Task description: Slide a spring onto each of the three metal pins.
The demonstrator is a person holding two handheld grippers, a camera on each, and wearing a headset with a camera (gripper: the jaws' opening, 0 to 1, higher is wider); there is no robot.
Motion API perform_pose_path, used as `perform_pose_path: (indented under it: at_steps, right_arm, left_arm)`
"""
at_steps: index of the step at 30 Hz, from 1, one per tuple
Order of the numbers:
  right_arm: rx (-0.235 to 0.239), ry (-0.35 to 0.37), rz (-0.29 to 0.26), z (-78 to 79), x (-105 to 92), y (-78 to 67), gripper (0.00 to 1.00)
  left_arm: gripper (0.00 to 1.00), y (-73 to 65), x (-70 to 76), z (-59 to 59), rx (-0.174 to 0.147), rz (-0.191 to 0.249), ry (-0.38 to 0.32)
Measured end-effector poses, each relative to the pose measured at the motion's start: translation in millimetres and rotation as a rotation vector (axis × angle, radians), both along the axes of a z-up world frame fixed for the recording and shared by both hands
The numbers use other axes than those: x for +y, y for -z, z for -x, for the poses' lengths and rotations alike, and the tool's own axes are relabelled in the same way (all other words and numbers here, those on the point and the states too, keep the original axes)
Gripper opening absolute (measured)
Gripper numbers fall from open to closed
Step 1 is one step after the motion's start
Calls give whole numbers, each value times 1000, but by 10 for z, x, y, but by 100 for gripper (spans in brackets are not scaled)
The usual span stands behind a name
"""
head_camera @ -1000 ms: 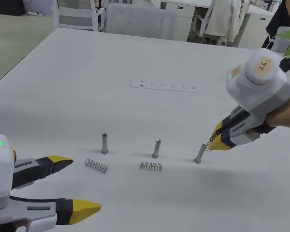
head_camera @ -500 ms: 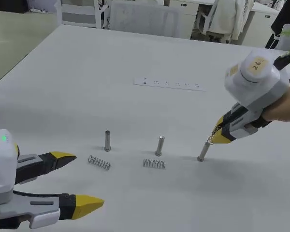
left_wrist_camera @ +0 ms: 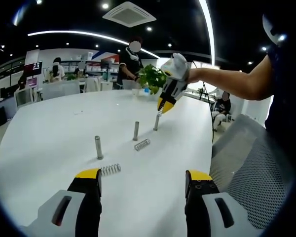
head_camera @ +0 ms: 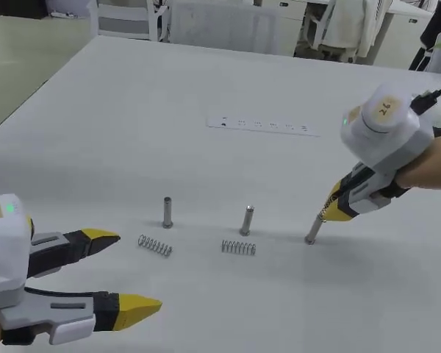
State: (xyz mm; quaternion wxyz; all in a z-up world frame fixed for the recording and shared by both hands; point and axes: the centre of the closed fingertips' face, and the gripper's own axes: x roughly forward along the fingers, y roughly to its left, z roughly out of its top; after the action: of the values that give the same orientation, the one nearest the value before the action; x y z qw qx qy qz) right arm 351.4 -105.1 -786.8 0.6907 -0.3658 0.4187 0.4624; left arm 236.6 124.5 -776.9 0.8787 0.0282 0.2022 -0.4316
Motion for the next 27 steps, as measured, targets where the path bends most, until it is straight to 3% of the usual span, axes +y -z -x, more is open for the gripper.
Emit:
perform_pose_path:
  at_steps: [11,27]
  right_arm:
    - [16,4,-2,-36,12,64,9]
    - [52,9,2,-22,95,300,9]
  left_arm:
    - [64,-2,-3,-3,3,-1,2]
    - [62,-14,1,-5,4,-3,2]
